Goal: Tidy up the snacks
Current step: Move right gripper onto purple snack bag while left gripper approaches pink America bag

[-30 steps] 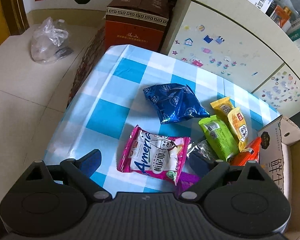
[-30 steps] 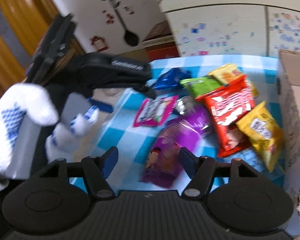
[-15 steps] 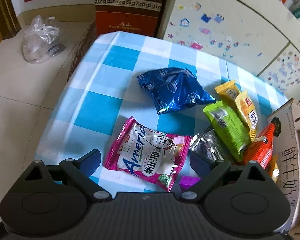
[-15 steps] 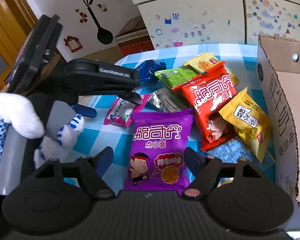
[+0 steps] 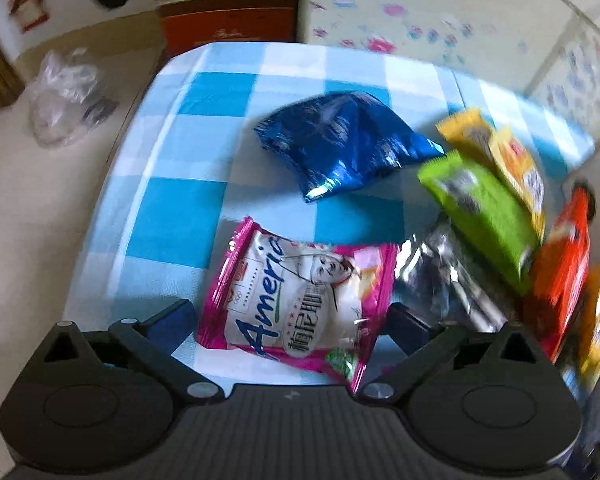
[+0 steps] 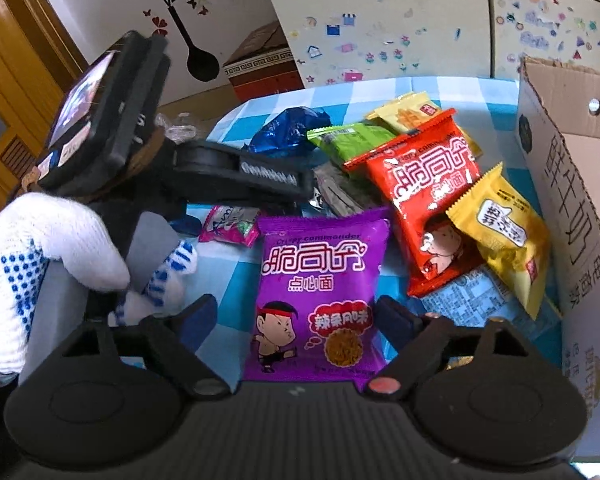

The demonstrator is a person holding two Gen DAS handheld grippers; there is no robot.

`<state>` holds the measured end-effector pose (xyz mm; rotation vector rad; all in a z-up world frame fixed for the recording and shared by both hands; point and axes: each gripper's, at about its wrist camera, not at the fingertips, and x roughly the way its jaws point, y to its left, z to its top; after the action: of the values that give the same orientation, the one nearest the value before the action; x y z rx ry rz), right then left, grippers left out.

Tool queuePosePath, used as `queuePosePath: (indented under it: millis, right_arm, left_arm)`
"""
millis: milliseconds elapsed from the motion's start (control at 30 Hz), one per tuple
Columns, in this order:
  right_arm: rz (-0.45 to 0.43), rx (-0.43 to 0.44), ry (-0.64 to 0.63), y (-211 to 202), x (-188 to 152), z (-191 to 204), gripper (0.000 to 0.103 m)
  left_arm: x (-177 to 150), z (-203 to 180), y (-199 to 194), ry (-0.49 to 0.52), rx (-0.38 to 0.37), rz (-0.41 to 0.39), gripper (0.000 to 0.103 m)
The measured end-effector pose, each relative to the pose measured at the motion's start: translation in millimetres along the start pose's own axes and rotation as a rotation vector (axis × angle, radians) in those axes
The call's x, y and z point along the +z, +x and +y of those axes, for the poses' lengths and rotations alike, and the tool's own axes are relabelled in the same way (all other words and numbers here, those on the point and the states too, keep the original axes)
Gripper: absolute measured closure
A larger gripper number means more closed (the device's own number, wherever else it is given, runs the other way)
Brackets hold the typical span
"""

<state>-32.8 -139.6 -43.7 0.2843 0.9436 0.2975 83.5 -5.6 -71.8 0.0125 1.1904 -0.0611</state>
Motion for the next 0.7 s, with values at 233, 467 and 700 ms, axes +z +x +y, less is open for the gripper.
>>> queuePosePath:
  millis: [233,467,700]
  right_arm:
    - [-0.016,-0.024,-0.005,5.4,0.0,3.9,0.011]
    - [-0.021,-0.022,-0.008,4.5,1.1,4.2,0.009]
    - [-0.022,-0.057,-0.048,7.0,-0.3,9.8,0.009]
  left_arm:
    - [-0.6,2.4,1.0,0.013,-0.014,0.007,0.000]
    - [0.8,2.7,0.0,0.022,-0.006,0.018,0.000]
    - [1.8,19.1,-3.2,-0.057,0.022,0.015,0.003]
